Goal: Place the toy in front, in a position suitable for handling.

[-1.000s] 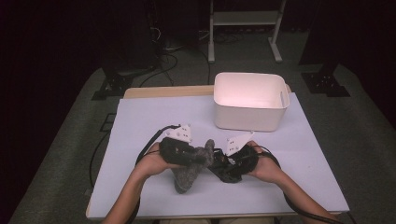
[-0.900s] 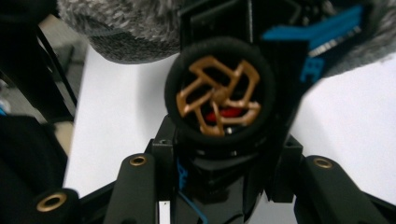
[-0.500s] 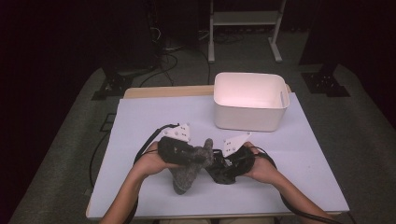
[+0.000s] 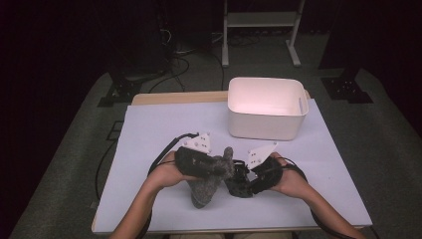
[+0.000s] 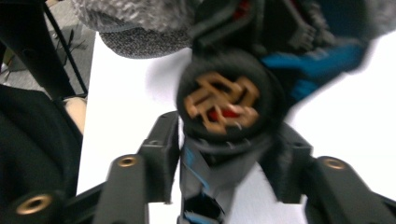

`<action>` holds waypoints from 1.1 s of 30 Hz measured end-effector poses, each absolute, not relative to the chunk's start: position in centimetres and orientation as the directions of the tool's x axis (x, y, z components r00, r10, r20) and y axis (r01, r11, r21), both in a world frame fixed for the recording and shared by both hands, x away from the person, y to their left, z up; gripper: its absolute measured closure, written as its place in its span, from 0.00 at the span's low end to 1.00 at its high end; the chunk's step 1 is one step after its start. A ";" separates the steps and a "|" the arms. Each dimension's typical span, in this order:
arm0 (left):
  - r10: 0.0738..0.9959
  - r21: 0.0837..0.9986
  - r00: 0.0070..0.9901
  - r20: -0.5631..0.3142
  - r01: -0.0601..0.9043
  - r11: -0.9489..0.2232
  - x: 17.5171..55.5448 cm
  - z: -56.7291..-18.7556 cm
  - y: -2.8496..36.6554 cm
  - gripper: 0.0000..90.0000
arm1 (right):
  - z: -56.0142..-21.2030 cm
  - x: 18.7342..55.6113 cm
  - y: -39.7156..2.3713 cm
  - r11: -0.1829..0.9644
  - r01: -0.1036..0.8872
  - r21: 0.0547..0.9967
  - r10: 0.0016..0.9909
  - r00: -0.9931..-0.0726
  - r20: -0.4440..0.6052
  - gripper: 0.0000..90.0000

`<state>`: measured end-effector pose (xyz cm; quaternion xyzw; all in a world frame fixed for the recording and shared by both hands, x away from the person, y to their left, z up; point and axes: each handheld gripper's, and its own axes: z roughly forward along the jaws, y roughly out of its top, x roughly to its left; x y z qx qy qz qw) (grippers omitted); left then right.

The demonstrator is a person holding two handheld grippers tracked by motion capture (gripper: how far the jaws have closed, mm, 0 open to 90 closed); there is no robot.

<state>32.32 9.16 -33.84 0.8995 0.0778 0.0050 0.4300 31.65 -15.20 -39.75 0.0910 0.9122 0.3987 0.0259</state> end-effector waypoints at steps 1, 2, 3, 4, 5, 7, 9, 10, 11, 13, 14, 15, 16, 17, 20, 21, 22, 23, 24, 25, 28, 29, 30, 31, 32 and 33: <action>0.142 0.777 0.988 -0.062 0.136 -0.614 32.3 -33.8 9.1 0.84 | -39.8 31.6 -15.4 0.662 0.149 0.735 0.192 -0.981 0.025 0.59; 0.139 0.780 0.988 -0.065 0.137 -0.610 32.3 -33.8 8.9 0.84 | -39.8 31.7 -15.5 0.659 0.151 0.736 0.196 -0.980 0.026 0.59; 0.132 0.780 0.989 -0.064 0.132 -0.611 32.4 -33.8 8.8 0.84 | -39.8 31.7 -15.6 0.658 0.158 0.737 0.200 -0.979 0.031 0.60; 0.132 0.784 0.989 -0.068 0.135 -0.606 32.3 -33.7 8.6 0.84 | -39.8 31.6 -15.6 0.660 0.156 0.735 0.202 -0.979 0.027 0.60; 0.127 0.785 0.989 -0.070 0.134 -0.605 32.2 -33.7 8.5 0.84 | -39.8 31.6 -15.6 0.662 0.155 0.734 0.203 -0.979 0.024 0.60; 0.122 0.777 0.991 -0.057 0.121 -0.618 32.2 -33.5 8.3 0.84 | -39.8 31.6 -15.5 0.669 0.147 0.729 0.203 -0.979 0.012 0.60; 0.116 0.774 0.992 -0.058 0.118 -0.622 32.2 -33.5 8.3 0.84 | -39.7 31.5 -15.5 0.672 0.144 0.726 0.202 -0.979 0.008 0.61; 0.114 0.775 0.992 -0.058 0.117 -0.621 32.2 -33.5 8.4 0.84 | -39.7 31.5 -15.6 0.670 0.142 0.729 0.198 -0.980 0.010 0.61; 0.111 0.774 0.992 -0.058 0.115 -0.622 32.2 -33.5 8.5 0.84 | -39.7 31.5 -15.6 0.668 0.141 0.731 0.194 -0.981 0.011 0.62; 0.119 0.778 0.991 -0.068 0.127 -0.616 32.3 -33.7 8.8 0.84 | -39.8 31.5 -15.7 0.660 0.144 0.737 0.194 -0.981 0.018 0.62; 0.116 0.775 0.991 -0.068 0.125 -0.619 32.3 -33.7 9.0 0.84 | -39.8 31.5 -15.7 0.657 0.145 0.739 0.194 -0.981 0.020 0.62; 0.123 0.780 0.990 -0.076 0.135 -0.611 32.3 -33.8 9.2 0.84 | -39.8 31.5 -15.6 0.656 0.143 0.741 0.191 -0.981 0.020 0.62; 0.125 0.780 0.989 -0.078 0.138 -0.610 32.3 -33.9 9.4 0.84 | -39.8 31.5 -15.5 0.658 0.141 0.740 0.190 -0.982 0.018 0.62; 0.124 0.779 0.989 -0.075 0.136 -0.613 32.4 -33.9 9.7 0.84 | -39.8 31.5 -15.4 0.658 0.142 0.740 0.190 -0.982 0.019 0.62; 0.142 0.776 0.987 -0.075 0.148 -0.614 32.4 -34.0 10.3 0.84 | -39.8 31.5 -15.4 0.663 0.135 0.737 0.184 -0.983 0.014 0.62; 0.151 0.774 0.986 -0.076 0.154 -0.614 32.4 -34.1 10.6 0.84 | -39.8 31.4 -15.4 0.662 0.135 0.737 0.185 -0.983 0.013 0.62; 0.158 0.771 0.984 -0.077 0.159 -0.617 32.5 -34.2 10.7 0.84 | -39.8 31.4 -15.5 0.661 0.134 0.739 0.184 -0.983 0.014 0.62; 0.162 0.772 0.983 -0.080 0.165 -0.614 32.5 -34.4 10.7 0.84 | -39.8 31.5 -15.5 0.659 0.134 0.740 0.184 -0.983 0.014 0.62; 0.160 0.771 0.984 -0.080 0.163 -0.616 32.6 -34.4 10.7 0.84 | -39.8 31.5 -15.5 0.656 0.136 0.743 0.185 -0.983 0.016 0.62; 0.161 0.772 0.983 -0.089 0.170 -0.613 32.6 -34.5 10.6 0.84 | -39.9 31.5 -15.6 0.654 0.138 0.744 0.187 -0.982 0.018 0.62; 0.148 0.775 0.985 -0.088 0.161 -0.612 32.7 -34.5 10.2 0.84 | -39.9 31.5 -15.6 0.655 0.137 0.743 0.188 -0.982 0.015 0.62; 0.145 0.774 0.985 -0.091 0.161 -0.612 32.8 -34.4 10.1 0.84 | -39.9 31.5 -15.6 0.654 0.137 0.744 0.188 -0.982 0.015 0.62; 0.145 0.774 0.985 -0.089 0.161 -0.612 32.8 -34.3 9.9 0.85 | -39.9 31.5 -15.7 0.652 0.145 0.744 0.194 -0.981 0.022 0.62; 0.143 0.774 0.986 -0.089 0.159 -0.614 32.9 -34.0 9.7 0.85 | -39.9 31.5 -15.8 0.651 0.143 0.746 0.193 -0.981 0.021 0.62; 0.139 0.774 0.986 -0.088 0.156 -0.613 32.9 -33.7 9.5 0.85 | -40.0 31.6 -15.8 0.647 0.146 0.748 0.195 -0.981 0.023 0.62; 0.133 0.773 0.988 -0.081 0.146 -0.617 32.8 -33.3 9.2 0.85 | -40.0 31.5 -15.8 0.645 0.150 0.749 0.197 -0.980 0.027 0.61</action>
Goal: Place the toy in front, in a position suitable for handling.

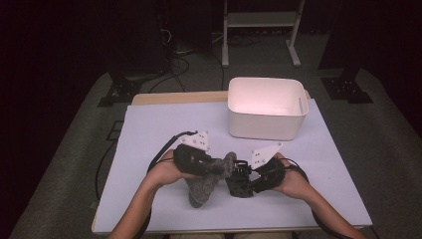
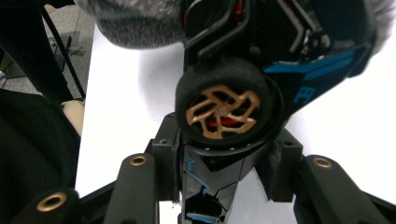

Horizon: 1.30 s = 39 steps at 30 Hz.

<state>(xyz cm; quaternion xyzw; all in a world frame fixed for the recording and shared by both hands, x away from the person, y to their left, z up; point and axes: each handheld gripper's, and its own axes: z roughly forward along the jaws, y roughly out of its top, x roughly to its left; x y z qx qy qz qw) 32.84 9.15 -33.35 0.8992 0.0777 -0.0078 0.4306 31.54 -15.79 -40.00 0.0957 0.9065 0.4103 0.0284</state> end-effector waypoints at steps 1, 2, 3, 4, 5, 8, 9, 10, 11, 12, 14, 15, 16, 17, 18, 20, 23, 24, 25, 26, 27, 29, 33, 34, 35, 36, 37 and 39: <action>0.122 0.765 0.990 -0.065 0.128 -0.632 32.8 -32.9 8.7 0.85 | -40.0 31.6 -15.8 0.644 0.149 0.750 0.197 -0.980 0.025 0.61; 0.117 0.761 0.991 -0.059 0.120 -0.637 32.8 -32.6 8.4 0.85 | -40.1 31.5 -15.8 0.643 0.148 0.752 0.198 -0.980 0.024 0.61; 0.110 0.759 0.993 -0.052 0.111 -0.641 32.7 -32.2 7.9 0.85 | -40.1 31.5 -15.8 0.642 0.148 0.752 0.199 -0.980 0.023 0.61; 0.101 0.760 0.994 -0.044 0.099 -0.642 32.7 -32.0 7.6 0.85 | -40.1 31.5 -15.8 0.642 0.152 0.752 0.201 -0.979 0.026 0.61; 0.093 0.764 0.995 -0.041 0.091 -0.638 32.7 -31.6 7.2 0.86 | -40.0 31.5 -15.9 0.642 0.150 0.752 0.200 -0.979 0.024 0.61; 0.070 0.767 0.997 -0.028 0.067 -0.638 32.6 -30.9 6.2 0.86 | -40.1 31.4 -16.0 0.640 0.142 0.755 0.199 -0.980 0.016 0.61; 0.064 0.767 0.998 -0.023 0.058 -0.639 32.5 -30.7 5.9 0.86 | -40.1 31.4 -16.1 0.641 0.141 0.755 0.198 -0.980 0.015 0.61; 0.057 0.766 0.998 -0.023 0.054 -0.641 32.5 -30.7 5.6 0.86 | -40.1 31.3 -16.1 0.640 0.140 0.755 0.199 -0.980 0.013 0.61; 0.053 0.764 0.998 -0.025 0.053 -0.643 32.5 -30.7 5.5 0.86 | -40.1 31.3 -16.2 0.638 0.140 0.757 0.199 -0.980 0.013 0.61; 0.055 0.762 0.998 -0.027 0.056 -0.645 32.6 -30.9 5.5 0.86 | -40.1 31.3 -16.3 0.636 0.141 0.759 0.200 -0.980 0.014 0.61; 0.079 0.743 0.997 -0.019 0.067 -0.666 32.7 -31.4 5.7 0.86 | -40.1 31.3 -16.5 0.631 0.145 0.762 0.203 -0.979 0.018 0.62; 0.085 0.746 0.996 -0.027 0.076 -0.662 32.7 -31.6 5.9 0.86 | -40.2 31.3 -16.7 0.627 0.152 0.764 0.208 -0.978 0.025 0.62; 0.093 0.753 0.995 -0.035 0.088 -0.652 32.8 -31.9 6.2 0.85 | -40.2 31.3 -16.8 0.626 0.153 0.765 0.208 -0.978 0.025 0.62; 0.097 0.755 0.995 -0.037 0.091 -0.649 32.9 -32.1 6.4 0.84 | -40.3 31.3 -16.8 0.621 0.159 0.767 0.210 -0.977 0.032 0.62; 0.101 0.758 0.994 -0.042 0.098 -0.645 32.8 -32.3 6.5 0.82 | -40.3 31.3 -16.8 0.619 0.160 0.769 0.211 -0.977 0.033 0.62; 0.105 0.746 0.994 -0.035 0.096 -0.659 32.5 -32.5 6.6 0.75 | -40.3 31.3 -16.7 0.618 0.165 0.769 0.212 -0.976 0.039 0.62; 0.106 0.741 0.994 -0.037 0.098 -0.664 32.1 -32.7 6.8 0.65 | -40.2 31.4 -16.6 0.623 0.161 0.766 0.211 -0.977 0.033 0.62; 0.106 0.740 0.993 -0.043 0.103 -0.664 32.1 -32.8 6.9 0.64 | -40.2 31.3 -16.6 0.623 0.162 0.765 0.212 -0.977 0.034 0.62; 0.109 0.741 0.993 -0.044 0.106 -0.663 32.1 -32.9 7.0 0.61 | -40.2 31.3 -16.6 0.623 0.160 0.765 0.212 -0.977 0.032 0.62; 0.115 0.743 0.992 -0.046 0.111 -0.660 32.0 -33.0 7.2 0.60 | -40.2 31.3 -16.6 0.623 0.160 0.765 0.213 -0.977 0.031 0.62; 0.116 0.745 0.992 -0.046 0.112 -0.658 32.0 -33.2 7.3 0.60 | -40.2 31.3 -16.6 0.623 0.158 0.766 0.213 -0.977 0.029 0.62; 0.131 0.746 0.991 -0.029 0.109 -0.657 31.9 -33.5 7.5 0.62 | -40.2 31.2 -16.7 0.623 0.159 0.766 0.216 -0.976 0.027 0.62; 0.137 0.752 0.990 -0.025 0.109 -0.650 31.9 -33.8 7.7 0.81 | -40.3 31.3 -16.8 0.618 0.167 0.768 0.220 -0.975 0.035 0.62; 0.133 0.754 0.991 -0.017 0.101 -0.649 31.8 -33.8 7.7 0.83 | -40.3 31.3 -16.8 0.618 0.167 0.768 0.220 -0.975 0.034 0.62; 0.131 0.755 0.991 -0.021 0.101 -0.648 31.7 -33.7 7.8 0.85 | -40.3 31.3 -16.8 0.617 0.167 0.769 0.220 -0.975 0.035 0.62; 0.127 0.754 0.992 -0.020 0.099 -0.650 31.8 -33.6 7.9 0.87 | -40.3 31.2 -16.9 0.615 0.165 0.771 0.219 -0.975 0.034 0.62; 0.129 0.756 0.991 -0.019 0.099 -0.647 31.8 -33.5 8.1 0.88 | -40.3 31.2 -16.9 0.615 0.165 0.771 0.219 -0.975 0.034 0.62; 0.136 0.765 0.990 -0.024 0.106 -0.635 31.9 -33.2 8.5 0.89 | -40.3 31.2 -17.0 0.615 0.167 0.771 0.219 -0.975 0.036 0.62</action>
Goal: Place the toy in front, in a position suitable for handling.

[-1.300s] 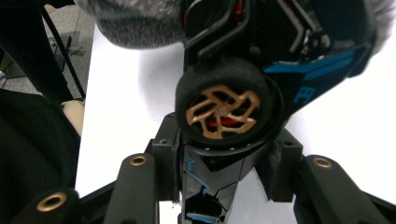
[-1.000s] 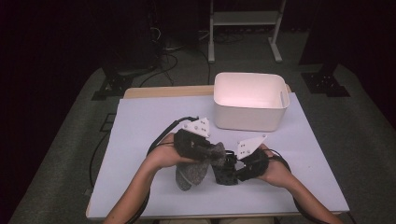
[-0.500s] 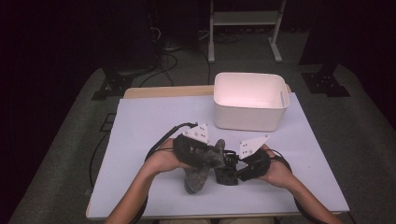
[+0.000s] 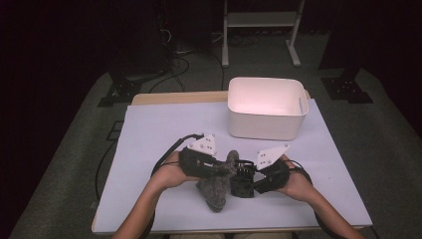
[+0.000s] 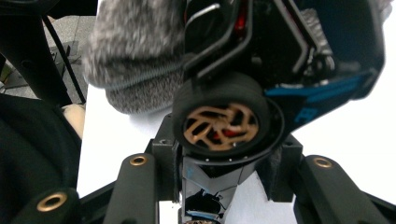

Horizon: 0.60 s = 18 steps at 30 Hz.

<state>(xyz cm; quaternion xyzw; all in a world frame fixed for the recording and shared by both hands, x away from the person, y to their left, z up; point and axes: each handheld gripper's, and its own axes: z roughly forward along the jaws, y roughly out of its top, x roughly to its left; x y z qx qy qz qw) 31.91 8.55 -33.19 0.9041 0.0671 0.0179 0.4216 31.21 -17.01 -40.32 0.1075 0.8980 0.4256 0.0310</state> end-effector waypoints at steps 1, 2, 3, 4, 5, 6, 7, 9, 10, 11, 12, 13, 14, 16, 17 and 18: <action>0.138 0.776 0.990 -0.035 0.113 -0.621 32.0 -32.8 8.9 0.89 | -40.3 31.2 -17.1 0.614 0.165 0.772 0.219 -0.975 0.034 0.62; 0.133 0.782 0.990 -0.039 0.114 -0.613 32.0 -32.6 8.9 0.89 | -40.3 31.2 -17.1 0.613 0.166 0.772 0.220 -0.975 0.034 0.62; 0.133 0.784 0.991 -0.033 0.109 -0.612 32.0 -32.2 8.9 0.89 | -40.3 31.2 -17.1 0.615 0.165 0.771 0.220 -0.975 0.033 0.62; 0.127 0.783 0.991 -0.028 0.101 -0.613 32.0 -31.9 8.6 0.89 | -40.3 31.2 -17.1 0.615 0.163 0.771 0.220 -0.975 0.031 0.62; 0.123 0.784 0.992 -0.027 0.098 -0.613 31.9 -31.7 8.4 0.89 | -40.3 31.2 -17.0 0.616 0.163 0.771 0.219 -0.975 0.031 0.62; 0.111 0.780 0.994 -0.016 0.082 -0.621 31.8 -31.4 7.8 0.89 | -40.3 31.2 -17.0 0.617 0.162 0.770 0.219 -0.975 0.030 0.62; 0.101 0.772 0.995 -0.006 0.069 -0.632 31.8 -31.2 7.2 0.89 | -40.3 31.2 -16.8 0.619 0.156 0.769 0.215 -0.976 0.025 0.62; 0.085 0.758 0.996 0.007 0.050 -0.651 31.8 -30.9 6.2 0.89 | -40.3 31.2 -16.7 0.621 0.148 0.770 0.211 -0.977 0.018 0.62; 0.079 0.754 0.997 0.008 0.046 -0.655 31.9 -30.8 5.8 0.89 | -40.3 31.1 -16.7 0.620 0.148 0.770 0.212 -0.977 0.018 0.62; 0.072 0.753 0.997 0.008 0.041 -0.656 31.9 -30.7 5.3 0.89 | -40.3 31.1 -16.8 0.619 0.154 0.770 0.214 -0.976 0.023 0.62; 0.064 0.750 0.998 0.006 0.038 -0.660 32.0 -30.6 5.0 0.89 | -40.3 31.1 -17.0 0.617 0.157 0.771 0.217 -0.976 0.025 0.62; 0.056 0.747 0.998 0.004 0.034 -0.664 32.2 -30.6 4.6 0.89 | -40.3 31.1 -17.2 0.613 0.160 0.773 0.219 -0.975 0.028 0.62; 0.058 0.744 0.998 -0.004 0.042 -0.667 32.2 -30.7 4.4 0.89 | -40.4 31.1 -17.4 0.610 0.164 0.775 0.221 -0.975 0.031 0.61; 0.068 0.723 0.998 0.005 0.043 -0.689 32.4 -31.1 4.3 0.89 | -40.4 31.1 -17.7 0.609 0.170 0.775 0.227 -0.973 0.035 0.62; 0.067 0.726 0.998 -0.003 0.048 -0.686 32.5 -31.3 4.5 0.89 | -40.4 31.0 -17.8 0.606 0.174 0.776 0.229 -0.973 0.039 0.62; 0.072 0.732 0.997 -0.016 0.061 -0.678 32.5 -31.5 4.9 0.89 | -40.4 31.1 -17.9 0.606 0.172 0.777 0.229 -0.973 0.037 0.62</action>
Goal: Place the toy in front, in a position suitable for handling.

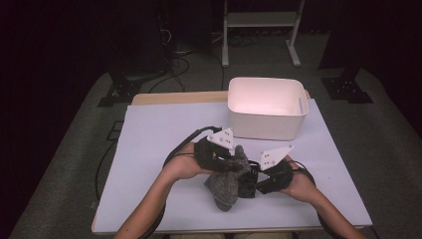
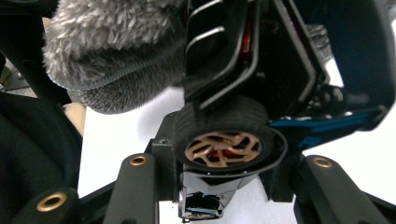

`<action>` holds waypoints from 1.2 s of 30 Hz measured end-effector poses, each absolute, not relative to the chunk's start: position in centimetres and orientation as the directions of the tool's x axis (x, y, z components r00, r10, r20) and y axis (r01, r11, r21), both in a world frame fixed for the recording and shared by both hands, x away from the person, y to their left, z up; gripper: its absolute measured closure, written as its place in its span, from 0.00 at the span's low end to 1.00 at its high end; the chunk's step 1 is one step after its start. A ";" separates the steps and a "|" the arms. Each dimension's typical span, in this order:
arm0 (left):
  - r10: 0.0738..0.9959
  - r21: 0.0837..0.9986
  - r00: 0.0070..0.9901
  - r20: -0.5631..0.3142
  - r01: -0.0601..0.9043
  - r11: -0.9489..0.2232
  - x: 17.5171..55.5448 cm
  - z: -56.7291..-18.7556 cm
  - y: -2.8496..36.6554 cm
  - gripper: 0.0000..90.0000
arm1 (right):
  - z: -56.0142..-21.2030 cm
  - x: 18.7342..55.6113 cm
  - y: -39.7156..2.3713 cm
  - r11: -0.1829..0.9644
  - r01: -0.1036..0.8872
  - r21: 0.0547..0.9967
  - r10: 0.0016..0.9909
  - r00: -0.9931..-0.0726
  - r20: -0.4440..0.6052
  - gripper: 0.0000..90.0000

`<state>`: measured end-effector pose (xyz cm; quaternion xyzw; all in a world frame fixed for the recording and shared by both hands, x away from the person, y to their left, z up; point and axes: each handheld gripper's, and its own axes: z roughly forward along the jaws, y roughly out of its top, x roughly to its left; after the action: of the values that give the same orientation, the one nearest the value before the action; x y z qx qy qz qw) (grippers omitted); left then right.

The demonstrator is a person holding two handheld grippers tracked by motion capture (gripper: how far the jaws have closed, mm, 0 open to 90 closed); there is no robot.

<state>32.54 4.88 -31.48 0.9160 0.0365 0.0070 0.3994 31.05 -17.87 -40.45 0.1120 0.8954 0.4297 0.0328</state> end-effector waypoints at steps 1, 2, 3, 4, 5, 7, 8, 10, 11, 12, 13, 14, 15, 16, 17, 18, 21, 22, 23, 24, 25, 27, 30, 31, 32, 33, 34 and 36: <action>0.077 0.734 0.997 -0.021 0.068 -0.676 32.6 -31.6 5.1 0.89 | -40.5 31.0 -17.9 0.604 0.174 0.778 0.229 -0.973 0.039 0.62; 0.080 0.736 0.996 -0.030 0.076 -0.673 32.6 -31.9 5.7 0.89 | -40.5 31.0 -17.9 0.604 0.173 0.778 0.229 -0.973 0.038 0.62; 0.090 0.733 0.995 -0.033 0.085 -0.675 32.6 -32.2 6.2 0.89 | -40.5 31.0 -17.8 0.605 0.170 0.778 0.227 -0.973 0.036 0.62; 0.099 0.731 0.994 -0.038 0.096 -0.676 32.6 -32.5 6.6 0.89 | -40.4 31.0 -17.8 0.608 0.168 0.776 0.226 -0.974 0.034 0.62; 0.110 0.737 0.992 -0.059 0.118 -0.665 32.7 -33.1 7.3 0.89 | -40.4 31.0 -17.8 0.611 0.166 0.774 0.225 -0.974 0.031 0.62; 0.135 0.744 0.986 -0.100 0.164 -0.648 33.2 -34.5 8.3 0.89 | -40.3 30.9 -17.8 0.616 0.163 0.771 0.226 -0.974 0.026 0.62; 0.141 0.754 0.981 -0.135 0.194 -0.628 33.3 -35.4 8.7 0.89 | -40.3 30.9 -17.7 0.616 0.163 0.771 0.227 -0.974 0.025 0.62; 0.128 0.769 0.979 -0.161 0.206 -0.606 33.5 -36.2 9.1 0.89 | -40.3 30.9 -17.4 0.615 0.157 0.773 0.224 -0.974 0.019 0.62; 0.128 0.769 0.978 -0.164 0.208 -0.604 33.5 -36.3 9.2 0.89 | -40.2 30.8 -17.1 0.619 0.154 0.771 0.223 -0.975 0.016 0.62; 0.134 0.772 0.977 -0.166 0.213 -0.599 33.4 -36.4 9.4 0.89 | -40.1 30.8 -16.9 0.624 0.150 0.767 0.220 -0.975 0.012 0.62; 0.138 0.777 0.976 -0.166 0.216 -0.591 33.4 -36.3 9.7 0.89 | -40.1 30.9 -16.7 0.629 0.148 0.763 0.218 -0.976 0.009 0.62; 0.138 0.788 0.976 -0.170 0.219 -0.575 33.3 -36.0 10.2 0.89 | -40.0 31.0 -16.5 0.630 0.150 0.762 0.215 -0.977 0.014 0.62; 0.134 0.797 0.976 -0.169 0.215 -0.565 33.2 -35.7 10.5 0.89 | -39.9 31.1 -16.0 0.629 0.146 0.764 0.212 -0.977 0.012 0.62; 0.136 0.800 0.977 -0.167 0.215 -0.561 33.1 -35.5 10.8 0.89 | -39.8 31.1 -15.5 0.637 0.136 0.759 0.205 -0.979 0.003 0.62; 0.147 0.797 0.977 -0.157 0.213 -0.565 33.0 -35.3 11.0 0.89 | -39.7 31.1 -15.1 0.642 0.127 0.756 0.200 -0.980 -0.005 0.62; 0.153 0.797 0.977 -0.151 0.212 -0.565 33.0 -35.0 11.5 0.89 | -39.6 31.2 -14.5 0.641 0.118 0.759 0.190 -0.982 -0.009 0.62; 0.182 0.793 0.974 -0.137 0.218 -0.569 32.7 -34.3 12.9 0.89 | -39.4 31.6 -12.5 0.635 0.098 0.766 0.172 -0.985 -0.016 0.62; 0.189 0.790 0.974 -0.129 0.216 -0.574 32.7 -34.1 13.3 0.89 | -39.3 31.7 -12.0 0.634 0.097 0.767 0.169 -0.986 -0.015 0.62; 0.195 0.789 0.973 -0.125 0.216 -0.575 32.7 -34.1 13.6 0.89 | -39.3 31.8 -11.5 0.631 0.092 0.770 0.164 -0.986 -0.016 0.62; 0.200 0.786 0.972 -0.121 0.217 -0.578 32.7 -34.0 13.9 0.89 | -39.3 31.9 -11.0 0.633 0.089 0.769 0.160 -0.987 -0.017 0.62; 0.203 0.784 0.971 -0.123 0.220 -0.580 32.6 -34.1 14.1 0.89 | -39.3 32.0 -10.6 0.637 0.084 0.766 0.154 -0.988 -0.020 0.62; 0.209 0.780 0.970 -0.126 0.227 -0.583 32.6 -34.4 14.2 0.89 | -39.3 32.1 -10.2 0.649 0.080 0.756 0.152 -0.988 -0.026 0.62; 0.206 0.777 0.969 -0.134 0.232 -0.585 32.7 -35.2 13.7 0.89 | -39.5 32.1 -10.4 0.664 0.087 0.742 0.153 -0.988 -0.021 0.61; 0.201 0.780 0.970 -0.139 0.233 -0.581 32.8 -35.3 13.5 0.89 | -39.5 32.1 -10.6 0.667 0.088 0.740 0.156 -0.987 -0.023 0.61; 0.198 0.782 0.970 -0.142 0.233 -0.578 32.8 -35.4 13.3 0.89 | -39.4 32.1 -10.8 0.672 0.091 0.735 0.159 -0.987 -0.023 0.61; 0.196 0.783 0.970 -0.144 0.233 -0.577 32.9 -35.5 12.9 0.89 | -39.3 32.0 -11.1 0.676 0.091 0.731 0.161 -0.987 -0.026 0.61; 0.194 0.782 0.971 -0.142 0.230 -0.579 32.9 -35.5 12.5 0.89 | -39.3 31.9 -11.5 0.684 0.096 0.723 0.167 -0.986 -0.027 0.60; 0.186 0.771 0.973 -0.133 0.220 -0.598 32.9 -35.7 11.7 0.89 | -39.1 31.7 -12.2 0.691 0.100 0.716 0.176 -0.984 -0.033 0.59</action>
<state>32.90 11.68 -35.72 0.8935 0.1135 -0.0193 0.4340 31.72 -12.18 -39.08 0.0752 0.9182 0.3857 0.0495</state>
